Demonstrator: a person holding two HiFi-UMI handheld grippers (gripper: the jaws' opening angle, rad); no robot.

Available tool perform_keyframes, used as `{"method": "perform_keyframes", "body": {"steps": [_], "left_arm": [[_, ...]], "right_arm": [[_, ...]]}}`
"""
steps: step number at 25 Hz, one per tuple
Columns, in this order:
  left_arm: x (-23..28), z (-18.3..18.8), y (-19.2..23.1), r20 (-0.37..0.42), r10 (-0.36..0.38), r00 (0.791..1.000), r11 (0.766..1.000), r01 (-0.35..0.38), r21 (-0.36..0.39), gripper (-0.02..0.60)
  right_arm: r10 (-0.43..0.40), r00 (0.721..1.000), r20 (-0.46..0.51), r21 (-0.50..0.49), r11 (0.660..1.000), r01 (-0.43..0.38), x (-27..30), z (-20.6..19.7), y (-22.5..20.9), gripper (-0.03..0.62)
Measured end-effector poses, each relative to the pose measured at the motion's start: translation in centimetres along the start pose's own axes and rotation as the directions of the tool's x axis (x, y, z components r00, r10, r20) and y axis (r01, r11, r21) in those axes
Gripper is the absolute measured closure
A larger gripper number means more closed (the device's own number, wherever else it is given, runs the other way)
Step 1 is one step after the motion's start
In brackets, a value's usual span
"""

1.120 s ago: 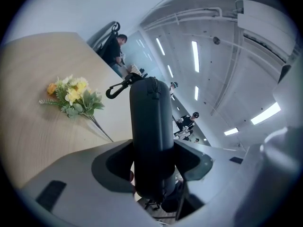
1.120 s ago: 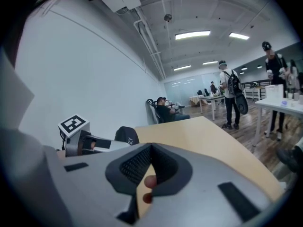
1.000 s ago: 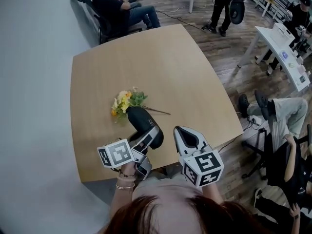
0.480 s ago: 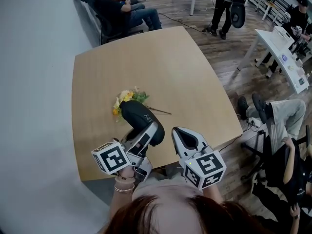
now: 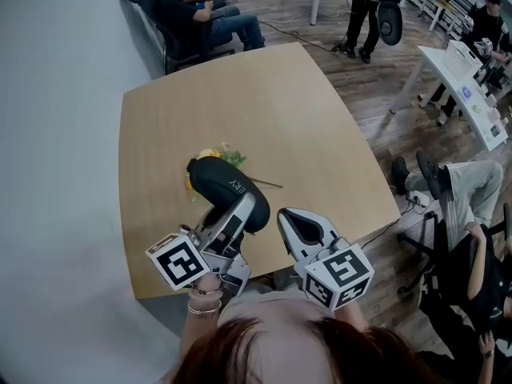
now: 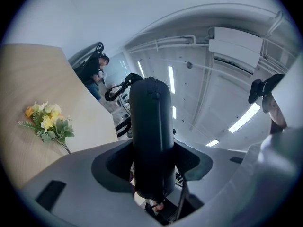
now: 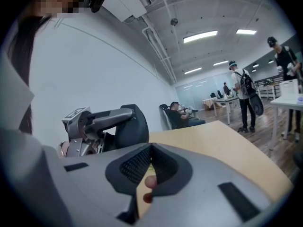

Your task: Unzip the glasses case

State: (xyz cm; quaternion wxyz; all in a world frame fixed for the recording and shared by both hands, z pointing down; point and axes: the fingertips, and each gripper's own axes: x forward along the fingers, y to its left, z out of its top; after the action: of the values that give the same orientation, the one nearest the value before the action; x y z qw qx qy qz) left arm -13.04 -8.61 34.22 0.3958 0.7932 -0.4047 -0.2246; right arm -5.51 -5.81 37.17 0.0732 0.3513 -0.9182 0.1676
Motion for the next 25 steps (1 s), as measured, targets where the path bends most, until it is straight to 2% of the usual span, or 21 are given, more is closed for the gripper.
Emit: {"method": "perform_keyframes", "body": {"steps": [14,25], "left_arm": [[0.5,2.4,-1.9,0.086,-0.056,0.995,0.998,0.054,0.027,0.328],[1.6,2.9,-2.7,0.109,-0.076,0.991,0.997,0.072,0.041,0.328]], "right_arm": [[0.091,0.996,0.01,-0.006,0.996,-0.091,0.2,0.6,1.1,0.58],[0.18,0.984,0.006,-0.012,0.984,-0.18,0.2,0.6,2.1,0.579]]}}
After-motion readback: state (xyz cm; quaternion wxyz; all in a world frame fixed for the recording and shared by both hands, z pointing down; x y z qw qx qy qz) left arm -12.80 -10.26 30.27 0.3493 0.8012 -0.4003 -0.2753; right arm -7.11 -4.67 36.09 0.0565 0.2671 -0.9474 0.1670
